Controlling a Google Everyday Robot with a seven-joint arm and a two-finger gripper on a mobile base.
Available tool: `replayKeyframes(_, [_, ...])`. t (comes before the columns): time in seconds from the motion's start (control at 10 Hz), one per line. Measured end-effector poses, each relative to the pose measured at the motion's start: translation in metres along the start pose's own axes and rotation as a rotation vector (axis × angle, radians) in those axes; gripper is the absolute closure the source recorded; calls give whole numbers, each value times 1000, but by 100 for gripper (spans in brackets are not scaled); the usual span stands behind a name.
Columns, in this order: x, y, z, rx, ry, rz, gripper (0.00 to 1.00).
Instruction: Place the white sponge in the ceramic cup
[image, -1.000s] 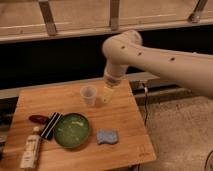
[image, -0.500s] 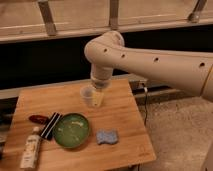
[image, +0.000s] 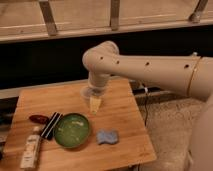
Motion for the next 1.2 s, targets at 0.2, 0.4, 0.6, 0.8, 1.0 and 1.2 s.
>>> replayKeyframes(0.2, [1,28,52,-54,-36,11,20])
replayKeyframes(0.4, [5,52,77,-69,-62,36,20])
replayKeyframes(0.6, [4,57,81,-72,-67,36,20])
replayKeyframes(0.8, [4,56,82,-74,-59,34,20])
replayKeyframes(1.0, [15,59,93,-113,-64,57,20])
replayKeyframes(1.2, [50,70,117,-169,-106,112,20])
